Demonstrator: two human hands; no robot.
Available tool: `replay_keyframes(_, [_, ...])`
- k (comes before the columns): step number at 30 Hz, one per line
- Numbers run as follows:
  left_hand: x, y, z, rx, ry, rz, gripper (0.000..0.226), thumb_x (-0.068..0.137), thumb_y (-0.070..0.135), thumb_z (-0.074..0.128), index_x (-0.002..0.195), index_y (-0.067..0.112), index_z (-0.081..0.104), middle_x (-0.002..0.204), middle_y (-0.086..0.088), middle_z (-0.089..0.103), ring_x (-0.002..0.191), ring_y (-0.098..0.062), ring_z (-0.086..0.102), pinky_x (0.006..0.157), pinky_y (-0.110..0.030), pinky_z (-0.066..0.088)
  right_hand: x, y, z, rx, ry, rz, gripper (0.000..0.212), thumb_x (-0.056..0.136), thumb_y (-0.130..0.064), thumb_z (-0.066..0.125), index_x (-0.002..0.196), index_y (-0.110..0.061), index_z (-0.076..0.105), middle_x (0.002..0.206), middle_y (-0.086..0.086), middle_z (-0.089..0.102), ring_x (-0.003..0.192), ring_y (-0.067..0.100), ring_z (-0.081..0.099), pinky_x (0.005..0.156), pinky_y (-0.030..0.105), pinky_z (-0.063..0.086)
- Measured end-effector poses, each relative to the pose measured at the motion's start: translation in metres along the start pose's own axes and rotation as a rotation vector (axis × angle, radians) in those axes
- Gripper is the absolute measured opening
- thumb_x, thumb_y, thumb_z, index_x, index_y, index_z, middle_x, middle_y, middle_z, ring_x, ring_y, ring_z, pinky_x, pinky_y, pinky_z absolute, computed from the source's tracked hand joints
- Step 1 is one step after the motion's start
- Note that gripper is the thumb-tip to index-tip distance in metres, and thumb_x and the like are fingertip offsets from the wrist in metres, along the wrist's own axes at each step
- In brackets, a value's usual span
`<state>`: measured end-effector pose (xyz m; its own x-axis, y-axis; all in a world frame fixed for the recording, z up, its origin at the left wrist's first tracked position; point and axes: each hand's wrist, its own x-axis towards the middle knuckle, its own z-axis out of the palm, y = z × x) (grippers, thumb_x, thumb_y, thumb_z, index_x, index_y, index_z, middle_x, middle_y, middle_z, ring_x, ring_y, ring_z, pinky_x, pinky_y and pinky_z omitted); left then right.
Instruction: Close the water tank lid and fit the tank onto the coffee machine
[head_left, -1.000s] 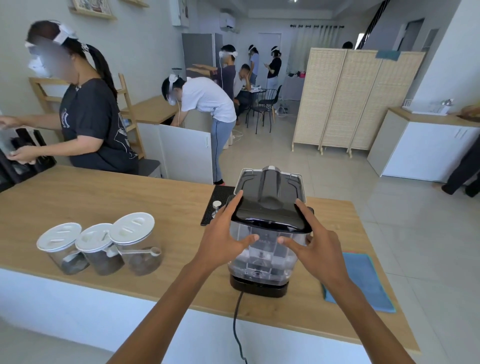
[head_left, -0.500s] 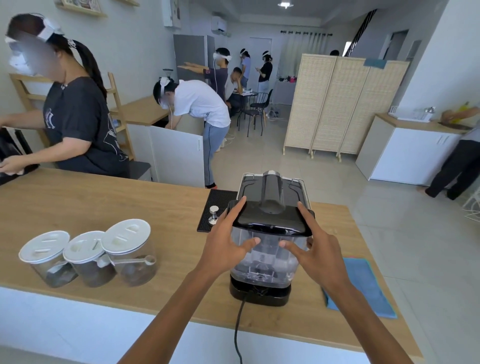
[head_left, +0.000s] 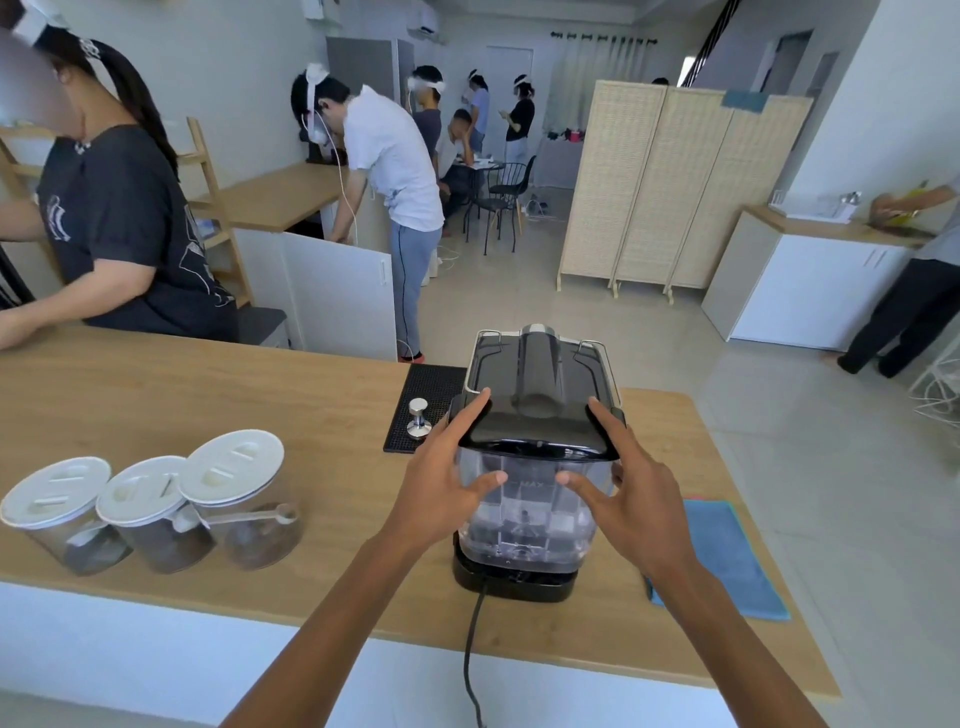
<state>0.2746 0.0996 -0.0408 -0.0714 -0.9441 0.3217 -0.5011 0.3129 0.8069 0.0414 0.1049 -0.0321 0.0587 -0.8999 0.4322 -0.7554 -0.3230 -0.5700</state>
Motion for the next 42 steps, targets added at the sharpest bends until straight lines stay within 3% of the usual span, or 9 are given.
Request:
replay_keyframes(2, [-0.002,-0.004,0.003,-0.011,-0.01,-0.008,0.091,0.081,0.021,0.081,0.151,0.047,0.028,0.152,0.016,0.044,0.142,-0.012,0.038,0.114,-0.047,0.037,-0.004,0.007,0.006,0.01,-0.012,0.011,0.085,0.077,-0.068,0.062,0.15,-0.049,0.023,0.14,-0.005,0.054,0.062,0.013,0.06,0.068,0.035,0.057])
replay_keyframes(5, [-0.006,-0.01,0.011,0.027,-0.015,-0.029,0.092,0.081,0.022,0.081,0.15,0.051,0.027,0.152,0.017,0.045,0.14,-0.025,0.04,0.11,-0.053,0.039,-0.013,0.015,0.015,0.017,-0.033,0.039,0.086,0.075,-0.073,0.058,0.149,-0.053,0.02,0.152,-0.003,0.045,0.062,0.013,0.059,0.073,0.037,0.057])
replay_keyframes(9, [-0.01,-0.017,0.018,0.06,-0.012,-0.018,0.088,0.083,0.031,0.078,0.15,0.052,0.025,0.154,0.018,0.042,0.142,-0.025,0.038,0.109,-0.05,0.041,-0.02,0.023,0.025,0.046,-0.009,0.093,0.086,0.074,-0.073,0.059,0.148,-0.057,0.018,0.155,-0.006,0.042,0.071,0.01,0.057,0.08,0.044,0.057])
replay_keyframes(17, [-0.01,-0.017,0.016,0.085,-0.048,0.031,0.086,0.082,0.041,0.073,0.154,0.039,0.027,0.156,0.016,0.037,0.133,0.009,0.03,0.102,-0.009,0.029,-0.022,0.026,0.026,0.039,0.001,0.088,0.086,0.075,-0.073,0.058,0.149,-0.055,0.018,0.153,-0.006,0.046,0.069,0.011,0.06,0.081,0.042,0.057])
replay_keyframes(23, [-0.01,-0.02,0.016,0.09,-0.051,0.025,0.088,0.084,0.029,0.076,0.153,0.045,0.024,0.158,0.013,0.036,0.145,-0.007,0.029,0.115,-0.037,0.035,-0.024,0.018,0.025,0.035,-0.008,0.125,0.086,0.074,-0.075,0.055,0.148,-0.058,0.015,0.154,-0.005,0.044,0.073,0.004,0.059,0.084,0.047,0.058])
replay_keyframes(28, [-0.012,-0.021,0.016,0.09,-0.052,0.027,0.088,0.085,0.031,0.076,0.153,0.045,0.022,0.159,0.013,0.034,0.146,-0.014,0.033,0.114,-0.044,0.039,-0.03,0.014,0.027,0.037,0.004,0.108,0.082,0.081,-0.067,0.056,0.149,-0.056,0.012,0.154,-0.011,0.042,0.112,0.022,0.063,0.089,0.049,0.057])
replay_keyframes(33, [-0.022,-0.024,0.019,0.209,-0.041,0.024,0.09,0.091,0.042,0.066,0.156,0.043,0.005,0.162,0.011,0.029,0.138,-0.023,0.045,0.105,-0.04,0.047,-0.044,0.017,0.032,-0.058,0.035,0.074,0.075,0.093,-0.058,0.045,0.152,-0.051,-0.001,0.145,0.0,0.054,0.067,0.009,0.061,0.06,0.032,0.055])
replay_keyframes(37, [-0.028,-0.035,0.019,0.221,-0.04,0.07,0.083,0.097,0.049,0.052,0.155,0.043,-0.006,0.166,0.013,0.015,0.145,-0.023,0.037,0.099,-0.029,0.047,-0.051,0.025,0.036,-0.096,0.041,0.07,0.078,0.096,-0.05,0.048,0.151,-0.05,-0.008,0.157,-0.004,0.039,0.065,0.01,0.059,0.048,0.02,0.045])
replay_keyframes(42, [-0.043,-0.058,0.016,0.316,-0.081,0.028,0.087,0.097,0.055,0.045,0.153,0.041,-0.02,0.169,0.0,-0.006,0.101,-0.018,0.069,0.065,-0.015,0.052,-0.067,0.047,0.038,-0.13,0.002,0.158,0.079,0.096,-0.055,0.044,0.154,-0.044,-0.009,0.164,-0.003,0.023,0.065,0.014,0.068,0.049,0.019,0.046])
